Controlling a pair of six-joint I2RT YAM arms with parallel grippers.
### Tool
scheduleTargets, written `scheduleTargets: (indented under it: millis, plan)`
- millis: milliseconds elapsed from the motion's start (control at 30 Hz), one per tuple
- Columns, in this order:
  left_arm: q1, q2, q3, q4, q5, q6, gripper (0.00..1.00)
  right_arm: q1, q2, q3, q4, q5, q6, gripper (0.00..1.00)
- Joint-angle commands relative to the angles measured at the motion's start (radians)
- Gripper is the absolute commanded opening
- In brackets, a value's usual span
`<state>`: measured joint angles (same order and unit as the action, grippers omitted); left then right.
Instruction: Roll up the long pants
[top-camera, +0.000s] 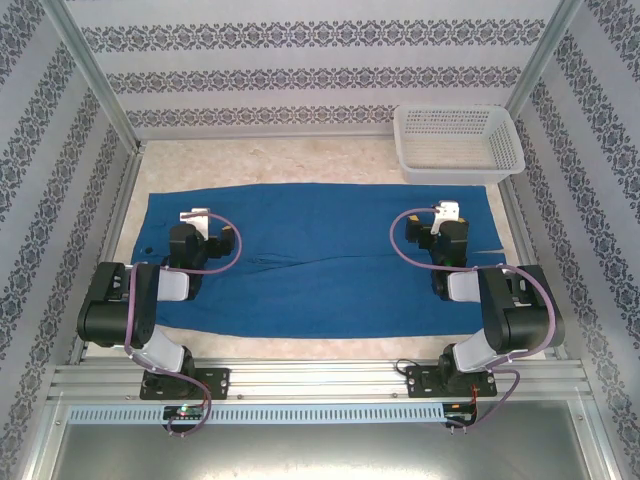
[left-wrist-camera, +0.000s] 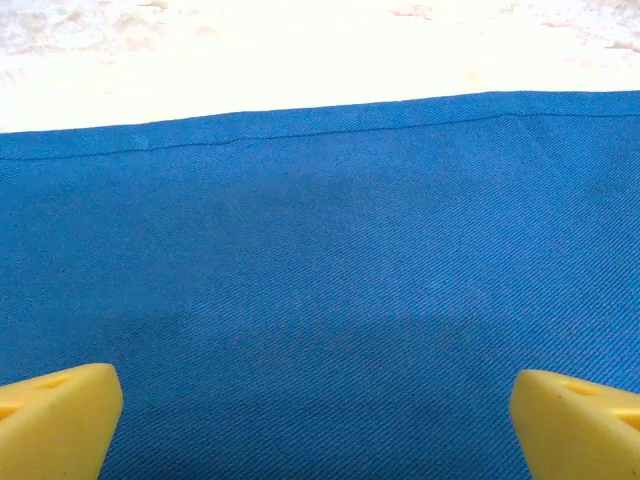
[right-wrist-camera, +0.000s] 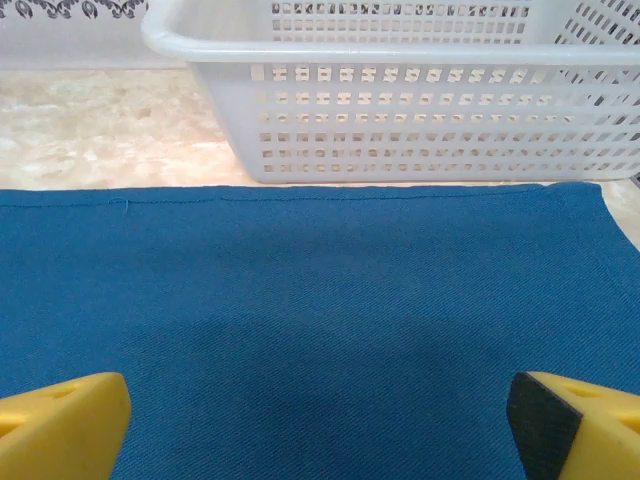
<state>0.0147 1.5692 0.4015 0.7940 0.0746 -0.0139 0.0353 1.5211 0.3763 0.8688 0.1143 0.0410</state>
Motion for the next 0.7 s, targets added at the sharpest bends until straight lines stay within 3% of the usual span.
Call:
scheduleTargets:
  millis: [0,667]
  plan:
    - [0.004,-0.007,0.017,0.027,0.002,0.010,1.00,-0.002,-0.013,0.002,0.032,-0.007,-0.006,0.98]
    - [0.004,-0.005,0.019,0.025,0.002,0.010,1.00,-0.001,-0.014,0.007,0.024,-0.058,-0.026,0.98]
